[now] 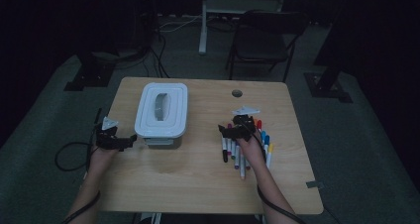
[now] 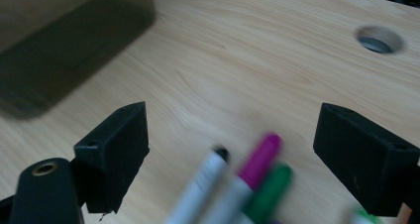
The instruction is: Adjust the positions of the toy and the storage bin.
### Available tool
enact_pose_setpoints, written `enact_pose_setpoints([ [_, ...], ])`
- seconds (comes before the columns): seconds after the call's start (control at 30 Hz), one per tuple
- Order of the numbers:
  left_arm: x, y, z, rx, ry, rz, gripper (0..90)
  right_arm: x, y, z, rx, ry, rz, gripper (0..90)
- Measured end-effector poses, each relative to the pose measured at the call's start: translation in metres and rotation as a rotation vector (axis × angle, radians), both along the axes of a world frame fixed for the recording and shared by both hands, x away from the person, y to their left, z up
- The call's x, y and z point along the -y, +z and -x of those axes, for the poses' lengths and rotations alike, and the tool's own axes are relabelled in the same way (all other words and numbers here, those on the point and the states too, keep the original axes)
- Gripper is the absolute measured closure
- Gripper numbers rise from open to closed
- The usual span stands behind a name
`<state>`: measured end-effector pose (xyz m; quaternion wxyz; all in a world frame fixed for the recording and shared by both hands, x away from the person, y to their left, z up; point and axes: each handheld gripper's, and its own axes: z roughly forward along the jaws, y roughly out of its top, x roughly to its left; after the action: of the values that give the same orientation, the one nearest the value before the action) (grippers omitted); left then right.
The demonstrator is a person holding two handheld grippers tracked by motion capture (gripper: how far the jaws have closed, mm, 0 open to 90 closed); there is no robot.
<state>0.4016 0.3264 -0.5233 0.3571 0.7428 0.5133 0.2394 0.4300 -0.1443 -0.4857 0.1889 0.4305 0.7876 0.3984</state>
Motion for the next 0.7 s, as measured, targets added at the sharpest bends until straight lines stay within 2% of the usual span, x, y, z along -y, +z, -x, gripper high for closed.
enact_pose_setpoints([
  [0.03,-0.001,-0.003,-0.01,-0.013,0.0,0.011,0.9,-0.018,-0.003,-0.01,-0.002,0.018,0.01,13.5],
  [0.07,-0.001,-0.003,-0.01,-0.013,0.0,0.011,0.9,-0.024,-0.004,-0.013,0.0,0.026,0.021,13.5],
  [0.1,-0.002,-0.006,-0.017,-0.024,-0.003,0.024,0.9,-0.03,-0.005,-0.017,0.002,0.037,0.025,13.5],
  [0.13,-0.002,-0.006,-0.017,-0.024,-0.003,0.024,0.9,-0.035,-0.007,-0.02,0.001,0.037,0.027,13.5],
  [0.23,-0.003,-0.009,-0.03,-0.047,0.003,0.043,0.9,-0.051,-0.011,-0.032,-0.013,0.026,0.025,13.5],
  [0.33,-0.006,-0.009,-0.037,-0.053,0.01,0.037,0.9,-0.07,-0.015,-0.042,-0.019,0.042,0.024,13.5],
  [0.43,-0.009,-0.006,-0.045,-0.052,0.015,0.041,0.9,-0.085,-0.019,-0.052,-0.03,0.044,0.001,14.7],
  [0.53,-0.01,-0.004,-0.047,-0.054,0.017,0.037,0.8,-0.094,-0.021,-0.057,-0.03,0.028,0.004,14.7],
  [0.57,-0.01,0.001,-0.055,-0.058,0.016,0.043,0.9,-0.101,-0.021,-0.063,-0.039,0.025,-0.002,14.7],
  [0.63,-0.008,0.004,-0.059,-0.057,0.008,0.033,0.9,-0.106,-0.021,-0.068,-0.034,0.02,0.001,14.7],
  [0.7,-0.003,0.007,-0.064,-0.063,-0.007,0.042,0.8,-0.108,-0.021,-0.071,-0.038,0.014,-0.005,14.7],
])
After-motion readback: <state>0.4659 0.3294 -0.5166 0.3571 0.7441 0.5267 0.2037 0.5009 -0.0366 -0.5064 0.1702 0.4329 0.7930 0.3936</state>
